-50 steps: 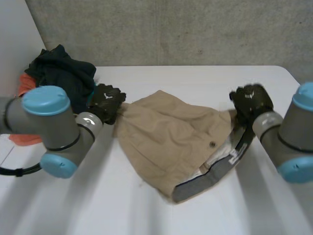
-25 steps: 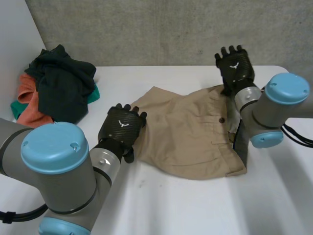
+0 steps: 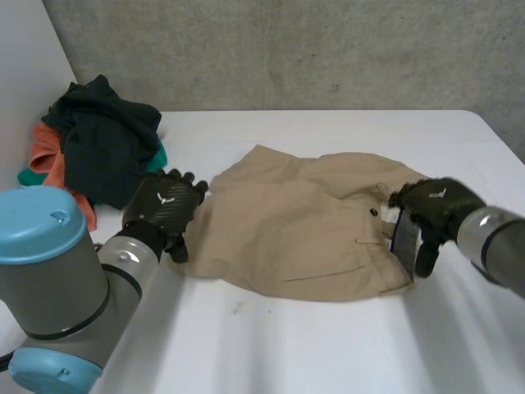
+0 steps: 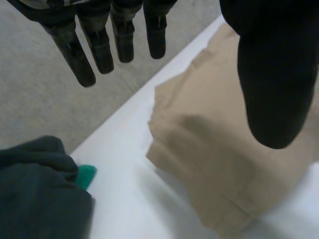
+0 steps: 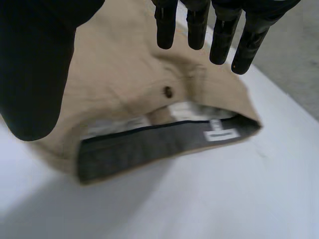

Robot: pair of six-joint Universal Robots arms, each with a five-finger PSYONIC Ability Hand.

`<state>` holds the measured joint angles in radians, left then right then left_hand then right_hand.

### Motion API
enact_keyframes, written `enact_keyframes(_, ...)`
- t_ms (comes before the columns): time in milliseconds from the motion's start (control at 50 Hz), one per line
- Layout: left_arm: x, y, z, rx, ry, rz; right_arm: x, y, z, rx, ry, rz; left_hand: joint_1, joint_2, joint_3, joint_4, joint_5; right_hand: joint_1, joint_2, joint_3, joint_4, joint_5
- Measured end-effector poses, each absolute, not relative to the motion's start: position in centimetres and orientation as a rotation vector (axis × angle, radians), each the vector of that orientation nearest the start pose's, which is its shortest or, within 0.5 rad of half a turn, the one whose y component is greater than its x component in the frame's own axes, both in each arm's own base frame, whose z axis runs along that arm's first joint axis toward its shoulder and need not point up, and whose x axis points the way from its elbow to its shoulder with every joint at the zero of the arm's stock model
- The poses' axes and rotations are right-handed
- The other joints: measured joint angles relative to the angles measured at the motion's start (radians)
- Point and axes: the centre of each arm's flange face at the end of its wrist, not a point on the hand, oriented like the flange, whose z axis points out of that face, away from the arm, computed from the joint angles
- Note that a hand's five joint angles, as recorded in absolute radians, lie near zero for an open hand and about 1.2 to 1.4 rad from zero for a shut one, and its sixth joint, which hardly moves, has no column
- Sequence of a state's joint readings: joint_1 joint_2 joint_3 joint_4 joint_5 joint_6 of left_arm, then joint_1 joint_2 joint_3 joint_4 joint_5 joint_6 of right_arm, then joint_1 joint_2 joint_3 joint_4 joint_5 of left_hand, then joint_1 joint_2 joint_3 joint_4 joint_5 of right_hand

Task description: Fold the laundry.

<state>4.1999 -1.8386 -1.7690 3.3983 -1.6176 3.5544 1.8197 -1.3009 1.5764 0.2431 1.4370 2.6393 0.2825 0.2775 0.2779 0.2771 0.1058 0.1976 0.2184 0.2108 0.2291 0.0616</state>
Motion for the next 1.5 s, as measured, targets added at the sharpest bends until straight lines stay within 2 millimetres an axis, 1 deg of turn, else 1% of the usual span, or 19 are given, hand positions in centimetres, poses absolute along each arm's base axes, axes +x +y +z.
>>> enact_keyframes(80, -26.8, -22.4, 17.1, 1.098, 2.283, -1.919, 21.8, -24.9, 19.5, -1.122, 2.436, -1.549, 0.038, 0.041, 0.040, 0.044, 0.043, 0.004, 0.001, 0.003, 0.002, 0.003)
enact_keyframes(100, -26.7, -22.4, 16.5, 1.108, 2.301, -1.894, 22.0, -24.7, 19.0, -1.128, 2.419, -1.544, 0.038, 0.044, 0.041, 0.044, 0.046, 0.019, 0.046, 0.058, 0.031, 0.040)
enact_keyframes(140, -26.7, -22.3, 15.7, 1.120, 2.322, -1.861, 22.2, -24.6, 18.4, -1.131, 2.402, -1.540, 0.045, 0.053, 0.050, 0.052, 0.055, 0.083, 0.111, 0.120, 0.099, 0.090)
enact_keyframes(200, -26.7, -22.3, 15.0, 1.127, 2.338, -1.834, 22.3, -24.6, 18.1, -1.130, 2.399, -1.535, 0.079, 0.083, 0.083, 0.085, 0.085, 0.113, 0.138, 0.154, 0.133, 0.119)
enact_keyframes(240, -26.7, -22.3, 14.5, 1.130, 2.349, -1.813, 22.6, -25.1, 16.9, -1.123, 2.401, -1.517, 0.109, 0.113, 0.114, 0.114, 0.115, 0.177, 0.201, 0.227, 0.207, 0.185)
enact_keyframes(340, -26.5, -22.6, 14.1, 1.120, 2.356, -1.798, 22.8, -26.1, 16.0, -1.113, 2.414, -1.504, 0.137, 0.141, 0.142, 0.143, 0.145, 0.236, 0.288, 0.295, 0.277, 0.249)
enact_keyframes(360, -26.5, -22.7, 14.0, 1.116, 2.357, -1.797, 22.9, -26.6, 15.7, -1.110, 2.422, -1.497, 0.137, 0.144, 0.145, 0.146, 0.148, 0.296, 0.361, 0.368, 0.345, 0.315)
enact_keyframes(420, -26.4, -22.9, 14.0, 1.110, 2.355, -1.799, 23.0, -27.1, 15.3, -1.108, 2.429, -1.490, 0.151, 0.159, 0.161, 0.163, 0.163, 0.339, 0.412, 0.413, 0.392, 0.361)
enact_keyframes(460, -26.4, -23.1, 13.9, 1.102, 2.348, -1.811, 23.1, -27.6, 14.9, -1.108, 2.437, -1.479, 0.176, 0.176, 0.179, 0.182, 0.181, 0.514, 0.613, 0.619, 0.600, 0.564)
enact_keyframes(500, -26.4, -23.2, 13.9, 1.096, 2.341, -1.821, 23.2, -27.7, 14.8, -1.109, 2.440, -1.475, 0.177, 0.179, 0.182, 0.185, 0.184, 0.581, 0.721, 0.730, 0.700, 0.661)
enact_keyframes(520, -26.5, -23.3, 13.9, 1.093, 2.338, -1.827, 23.2, -27.8, 14.8, -1.108, 2.441, -1.474, 0.179, 0.184, 0.187, 0.191, 0.190, 0.581, 0.721, 0.730, 0.700, 0.661)
enact_keyframes(540, -26.5, -23.4, 14.0, 1.090, 2.333, -1.834, 23.2, -27.9, 14.8, -1.107, 2.441, -1.475, 0.181, 0.187, 0.190, 0.194, 0.192, 0.691, 0.887, 0.884, 0.868, 0.823)
enact_keyframes(600, -26.5, -23.6, 14.0, 1.082, 2.321, -1.853, 23.1, -28.0, 15.0, -1.103, 2.441, -1.481, 0.188, 0.194, 0.196, 0.201, 0.199, 0.769, 0.952, 0.969, 0.953, 0.908)
enact_keyframes(740, -26.7, -24.0, 13.7, 1.079, 2.312, -1.868, 22.9, -27.9, 15.8, -1.093, 2.439, -1.501, 0.227, 0.230, 0.231, 0.236, 0.232, 0.769, 0.952, 0.970, 0.956, 0.909)
enact_keyframes(800, -26.8, -24.1, 13.4, 1.084, 2.317, -1.862, 22.7, -27.7, 16.6, -1.083, 2.427, -1.529, 0.257, 0.258, 0.259, 0.262, 0.258, 0.769, 0.952, 0.970, 0.957, 0.909)
enact_keyframes(940, -26.9, -24.0, 12.9, 1.107, 2.324, -1.835, 22.4, -26.8, 19.2, -0.963, 2.377, -1.617, 0.273, 0.277, 0.275, 0.281, 0.276, 0.774, 0.952, 0.970, 0.957, 0.909)
enact_keyframes(1080, -26.9, -23.4, 13.1, 1.125, 2.327, -1.825, 22.4, -26.3, 20.4, -0.876, 2.340, -1.653, 0.273, 0.279, 0.275, 0.281, 0.277, 0.778, 0.952, 0.970, 0.957, 0.909)
enact_keyframes(1300, -26.6, -22.8, 13.1, 1.138, 2.343, -1.798, 22.5, -26.3, 20.7, -0.864, 2.325, -1.675, 0.333, 0.332, 0.330, 0.335, 0.326, 0.778, 0.952, 0.970, 0.957, 0.909)
enact_keyframes(1500, -26.6, -24.0, 12.5, 1.114, 2.341, -1.798, 22.4, -26.4, 20.6, -0.866, 2.326, -1.676, 0.326, 0.333, 0.330, 0.333, 0.326, 0.778, 0.952, 0.970, 0.957, 0.909)
